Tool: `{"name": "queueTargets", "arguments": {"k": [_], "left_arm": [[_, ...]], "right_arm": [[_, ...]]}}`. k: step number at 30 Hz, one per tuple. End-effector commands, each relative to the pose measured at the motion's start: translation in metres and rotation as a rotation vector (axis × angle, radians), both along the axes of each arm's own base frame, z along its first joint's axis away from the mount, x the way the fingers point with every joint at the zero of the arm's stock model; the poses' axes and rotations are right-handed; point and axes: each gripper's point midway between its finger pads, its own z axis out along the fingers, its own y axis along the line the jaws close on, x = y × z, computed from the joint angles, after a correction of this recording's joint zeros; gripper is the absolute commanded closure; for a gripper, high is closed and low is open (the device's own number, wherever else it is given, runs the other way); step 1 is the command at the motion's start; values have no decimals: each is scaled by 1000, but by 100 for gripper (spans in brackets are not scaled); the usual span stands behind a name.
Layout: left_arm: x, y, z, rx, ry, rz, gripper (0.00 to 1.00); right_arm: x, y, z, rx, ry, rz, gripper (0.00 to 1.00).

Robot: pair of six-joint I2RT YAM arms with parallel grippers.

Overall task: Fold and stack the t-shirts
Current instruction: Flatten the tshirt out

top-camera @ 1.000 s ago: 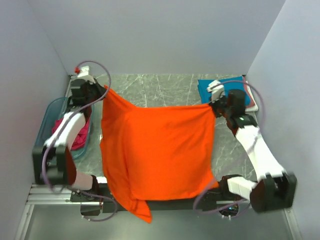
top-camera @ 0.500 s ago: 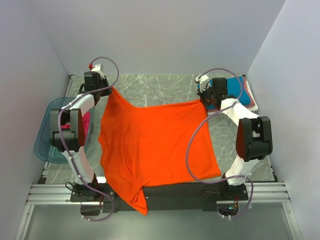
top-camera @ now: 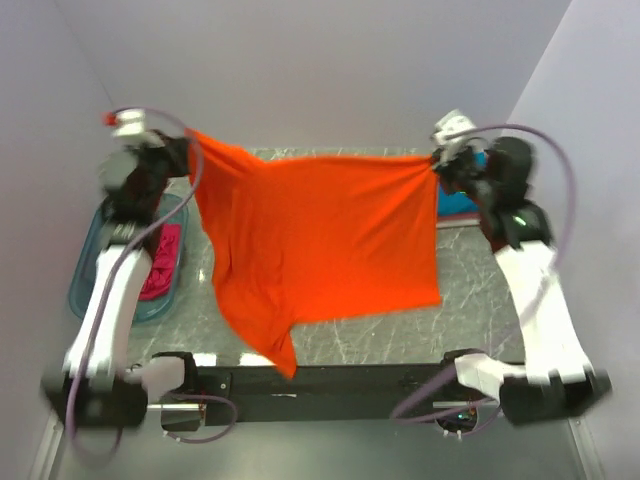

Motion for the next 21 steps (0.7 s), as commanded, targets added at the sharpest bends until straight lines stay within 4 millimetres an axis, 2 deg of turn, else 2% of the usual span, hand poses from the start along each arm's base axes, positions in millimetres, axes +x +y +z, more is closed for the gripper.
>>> {"name": "queueTargets", "arguments": {"k": [1, 2, 3, 4, 5, 6, 7, 8, 10, 11, 14, 16, 19, 20, 21], "left_arm": [[-90, 11, 134, -42, -410, 68, 100], [-109, 14, 151, -52, -464, 83, 100], [-149, 17, 185, -72, -571, 99, 100], [-168, 18, 198, -82, -619, 104, 100], [-205, 18, 226, -101, -712, 100, 100], [-222, 18, 239, -108, -755, 98, 99], [-237, 17, 250, -115, -791, 89, 99], [-266, 16, 271, -128, -860, 78, 100], [-289, 13, 287, -131, -905, 59, 100], [-308, 12, 301, -132, -949, 49, 100], [-332, 10, 320, -120, -1003, 40, 100], [-335, 9, 326, -107, -1012, 36, 100], [-321, 8, 326, -92, -992, 39, 100], [-304, 7, 317, -83, -956, 35, 100], [-291, 7, 310, -78, -929, 34, 100]], "right_arm": [[-79, -1, 122, 24, -279, 50, 100], [-96, -2, 137, 35, -298, 43, 100], [-124, -6, 177, 48, -399, 39, 100], [-140, -7, 194, 54, -438, 37, 100], [-156, -9, 205, 67, -457, 35, 100], [-180, -13, 235, 78, -535, 22, 100], [-195, -16, 247, 86, -573, 16, 100], [-217, -18, 266, 100, -625, 10, 100], [-237, -22, 280, 114, -671, -2, 100], [-251, -24, 291, 129, -707, -4, 100], [-273, -33, 310, 146, -786, -41, 100], [-272, -39, 316, 146, -800, -78, 100], [-260, -43, 313, 133, -791, -109, 100], [-242, -44, 302, 117, -761, -125, 100], [-235, -45, 296, 111, -750, -134, 100]]}}
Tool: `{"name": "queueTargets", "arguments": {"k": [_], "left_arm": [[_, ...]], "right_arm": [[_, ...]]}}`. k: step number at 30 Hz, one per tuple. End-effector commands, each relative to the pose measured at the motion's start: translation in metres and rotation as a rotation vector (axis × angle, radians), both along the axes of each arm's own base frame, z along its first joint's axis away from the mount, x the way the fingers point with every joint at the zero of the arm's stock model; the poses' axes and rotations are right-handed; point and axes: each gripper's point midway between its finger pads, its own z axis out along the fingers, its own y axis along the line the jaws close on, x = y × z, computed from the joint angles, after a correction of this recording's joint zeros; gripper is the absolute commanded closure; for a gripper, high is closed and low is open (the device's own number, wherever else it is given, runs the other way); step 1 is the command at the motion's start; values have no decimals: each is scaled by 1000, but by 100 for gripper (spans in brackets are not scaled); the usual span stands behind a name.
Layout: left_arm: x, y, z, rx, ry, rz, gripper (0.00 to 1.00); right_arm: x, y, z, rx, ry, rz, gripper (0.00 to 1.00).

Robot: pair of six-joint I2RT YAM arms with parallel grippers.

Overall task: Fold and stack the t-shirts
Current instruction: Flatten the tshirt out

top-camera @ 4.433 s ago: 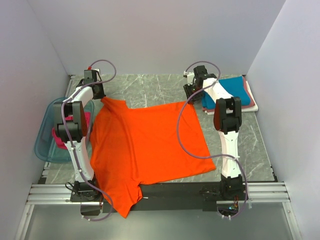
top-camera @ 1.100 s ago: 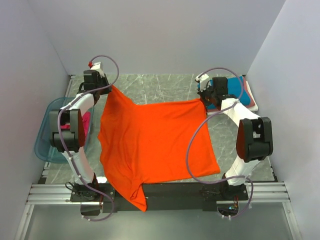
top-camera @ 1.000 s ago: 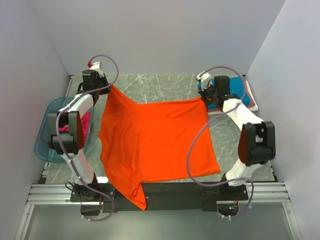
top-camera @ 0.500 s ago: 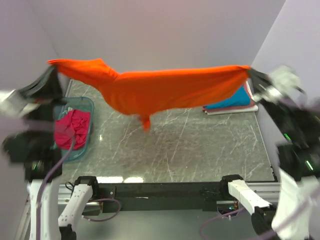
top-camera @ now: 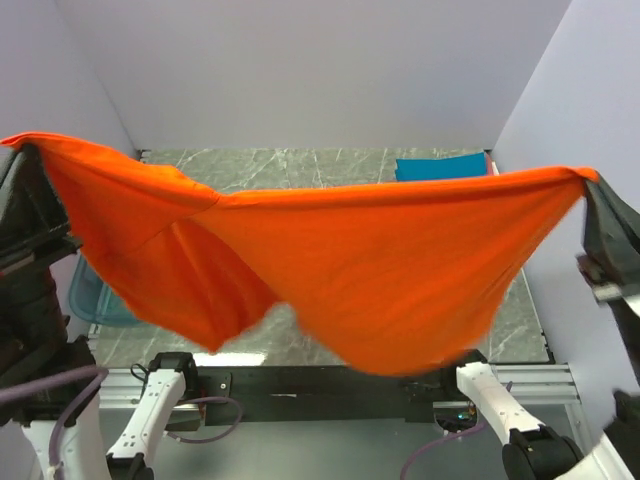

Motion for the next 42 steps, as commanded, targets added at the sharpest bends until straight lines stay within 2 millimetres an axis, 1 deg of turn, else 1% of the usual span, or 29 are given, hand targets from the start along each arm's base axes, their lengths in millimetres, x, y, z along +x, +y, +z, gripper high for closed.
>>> {"name": "queueTargets", "arguments": {"k": [1, 2, 4, 5, 7, 8, 10, 11, 12, 13, 14, 15, 17, 18, 19, 20, 21, 22, 23, 24, 27, 30, 33, 36, 37, 39, 40, 41, 42], "left_arm": [[71, -1, -29, 15, 156, 7, 100], [104, -3, -54, 30, 235, -1, 100], [140, -7, -85, 61, 321, -8, 100], [179, -9, -123, 72, 422, -14, 100], [218, -16, -169, 107, 528, -46, 100], [258, -19, -226, 113, 669, -72, 100], [291, -25, -277, 146, 774, -102, 100], [321, -25, -334, 146, 905, -110, 100], [333, -25, -353, 153, 934, -110, 100], [345, -24, -377, 155, 990, -111, 100], [366, -24, -415, 150, 1082, -119, 100], [373, -38, -430, 174, 1115, -152, 100], [399, -44, -466, 193, 1201, -158, 100], [406, -48, -476, 206, 1230, -161, 100], [413, -49, -488, 211, 1264, -160, 100], [426, -48, -500, 207, 1297, -152, 100], [432, -48, -507, 207, 1317, -150, 100], [435, -47, -515, 206, 1340, -146, 100], [444, -45, -522, 211, 1356, -134, 100], [447, -44, -525, 213, 1363, -127, 100], [457, -39, -534, 224, 1399, -96, 100], [463, -37, -531, 232, 1396, -83, 100], [467, -36, -515, 240, 1361, -74, 100], [466, -40, -492, 254, 1317, -93, 100], [461, -42, -471, 256, 1278, -100, 100], [450, -47, -442, 264, 1209, -121, 100], [432, -48, -408, 262, 1140, -128, 100], [420, -49, -387, 257, 1092, -130, 100], [407, -49, -365, 253, 1041, -131, 100]], "right_arm": [[74, -9, -37, 10, 163, -89, 100], [102, -9, -61, -2, 220, -107, 100], [124, -11, -88, -11, 270, -127, 100], [154, -12, -123, -28, 337, -156, 100], [181, -13, -162, -43, 406, -174, 100], [207, -13, -206, -70, 478, -187, 100], [234, -10, -254, -85, 552, -169, 100], [252, -10, -297, -104, 604, -168, 100], [266, -6, -324, -116, 648, -144, 100], [277, -3, -338, -139, 646, -133, 100], [285, -1, -372, -151, 703, -121, 100], [299, 2, -405, -154, 784, -108, 100], [315, 7, -428, -158, 826, -81, 100], [327, 8, -453, -153, 896, -75, 100], [333, 10, -463, -147, 921, -66, 100], [342, 10, -462, -139, 929, -67, 100], [350, 11, -480, -138, 981, -63, 100], [354, 12, -485, -137, 1004, -60, 100], [360, 13, -482, -137, 1003, -55, 100], [364, 14, -492, -140, 1030, -51, 100], [373, 14, -498, -142, 1062, -50, 100], [380, 11, -501, -145, 1068, -72, 100], [383, 7, -494, -139, 1052, -90, 100], [383, 6, -477, -126, 1023, -78, 100], [379, 6, -472, -123, 1030, -76, 100], [367, 9, -441, -118, 979, -48, 100], [358, 11, -428, -125, 972, -37, 100], [344, 13, -395, -126, 906, -26, 100], [333, 15, -375, -127, 872, -13, 100]]}}
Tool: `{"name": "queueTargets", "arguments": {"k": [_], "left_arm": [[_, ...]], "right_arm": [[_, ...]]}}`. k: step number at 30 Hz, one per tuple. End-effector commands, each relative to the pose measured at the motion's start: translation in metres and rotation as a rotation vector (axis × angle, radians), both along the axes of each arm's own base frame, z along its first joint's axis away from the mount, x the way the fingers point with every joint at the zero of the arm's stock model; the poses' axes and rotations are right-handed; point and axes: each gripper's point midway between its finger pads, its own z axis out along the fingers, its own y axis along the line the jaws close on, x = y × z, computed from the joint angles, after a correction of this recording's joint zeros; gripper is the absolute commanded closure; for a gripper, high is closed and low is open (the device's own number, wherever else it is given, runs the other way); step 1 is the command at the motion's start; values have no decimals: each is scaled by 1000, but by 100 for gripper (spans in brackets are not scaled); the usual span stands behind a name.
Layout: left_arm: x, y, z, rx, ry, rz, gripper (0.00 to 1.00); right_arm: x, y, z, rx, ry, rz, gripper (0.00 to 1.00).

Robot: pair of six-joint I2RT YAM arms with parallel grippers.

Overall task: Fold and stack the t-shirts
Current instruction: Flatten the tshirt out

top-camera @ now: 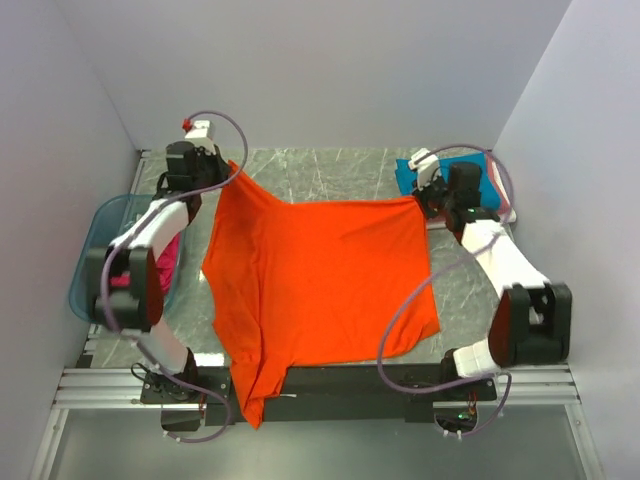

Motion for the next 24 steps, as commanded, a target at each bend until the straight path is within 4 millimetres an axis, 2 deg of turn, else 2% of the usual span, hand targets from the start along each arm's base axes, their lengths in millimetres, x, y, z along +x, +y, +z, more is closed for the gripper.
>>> {"name": "queueTargets", "arguments": {"k": [1, 2, 3, 4, 5, 6, 7, 9, 10, 12, 13, 15, 16, 19, 22, 24], "left_arm": [[-63, -3, 178, -42, -419, -38, 100], [-80, -3, 200, -52, -470, -38, 100], [-119, -1, 243, -71, -579, -39, 100], [-140, 1, 264, -82, -633, -29, 100], [-162, 3, 284, -94, -689, -26, 100], [-184, 4, 302, -105, -740, -22, 100], [-229, 8, 337, -126, -849, -18, 100], [-269, 15, 365, -149, -938, 14, 100], [-309, 20, 391, -164, -1031, 26, 100], [-341, 29, 412, -184, -1105, 65, 100], [-369, 32, 431, -197, -1171, 70, 100], [-388, 33, 446, -202, -1207, 67, 100], [-404, 33, 462, -204, -1246, 60, 100], [-422, 31, 482, -200, -1288, 39, 100], [-428, 30, 491, -199, -1308, 34, 100], [-424, 29, 491, -196, -1303, 28, 100]], "right_arm": [[-31, 8, 144, 37, -277, 62, 100], [-54, 9, 181, 39, -356, 74, 100], [-72, 10, 213, 40, -400, 85, 100], [-88, 12, 236, 44, -443, 103, 100], [-115, 12, 268, 48, -523, 108, 100], [-132, 12, 289, 53, -566, 114, 100], [-158, 12, 322, 58, -633, 117, 100], [-198, 11, 360, 69, -723, 118, 100], [-225, 11, 388, 84, -785, 117, 100], [-259, 9, 416, 105, -865, 109, 100], [-284, 8, 438, 109, -930, 108, 100], [-308, 3, 457, 115, -989, 89, 100], [-331, 0, 475, 122, -1052, 77, 100], [-357, -12, 499, 119, -1143, 11, 100], [-362, -22, 508, 106, -1185, -40, 100], [-353, -24, 505, 94, -1171, -54, 100]]}}
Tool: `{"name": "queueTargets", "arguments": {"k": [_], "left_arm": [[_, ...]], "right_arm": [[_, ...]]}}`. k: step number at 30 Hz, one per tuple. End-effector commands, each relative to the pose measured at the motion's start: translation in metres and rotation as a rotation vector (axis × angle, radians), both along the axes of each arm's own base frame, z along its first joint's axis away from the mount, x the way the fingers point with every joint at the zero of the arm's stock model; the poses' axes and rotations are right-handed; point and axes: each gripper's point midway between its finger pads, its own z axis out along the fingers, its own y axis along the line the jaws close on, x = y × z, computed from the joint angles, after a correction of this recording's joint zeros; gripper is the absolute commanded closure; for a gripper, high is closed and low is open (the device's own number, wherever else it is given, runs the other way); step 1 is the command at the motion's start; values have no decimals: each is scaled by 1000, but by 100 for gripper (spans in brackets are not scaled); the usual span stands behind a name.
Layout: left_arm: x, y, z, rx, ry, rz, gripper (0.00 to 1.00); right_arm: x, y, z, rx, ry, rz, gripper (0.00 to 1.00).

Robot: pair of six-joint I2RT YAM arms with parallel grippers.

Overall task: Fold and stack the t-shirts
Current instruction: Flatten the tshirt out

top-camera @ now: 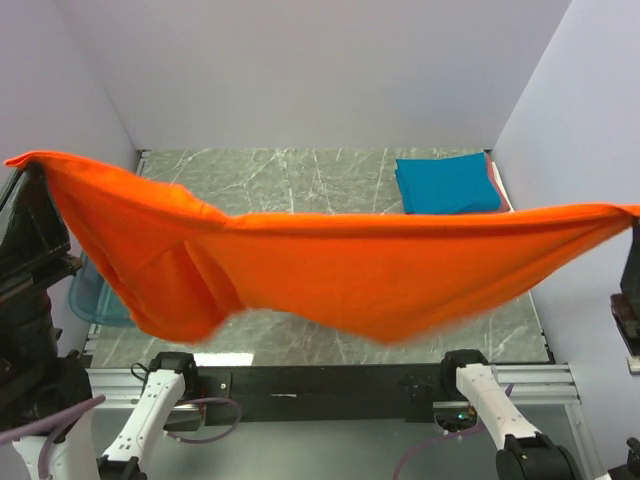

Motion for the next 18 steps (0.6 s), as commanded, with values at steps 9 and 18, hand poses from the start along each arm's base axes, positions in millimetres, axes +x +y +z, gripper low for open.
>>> {"name": "queueTargets", "arguments": {"k": [9, 18], "left_arm": [[212, -12, -146, 60, 486, 18, 100], [423, -32, -433, 141, 1182, -26, 100]], "right_arm": [[235, -17, -170, -12, 539, -154, 100], [376, -6, -424, -117, 942, -86, 100]]}}
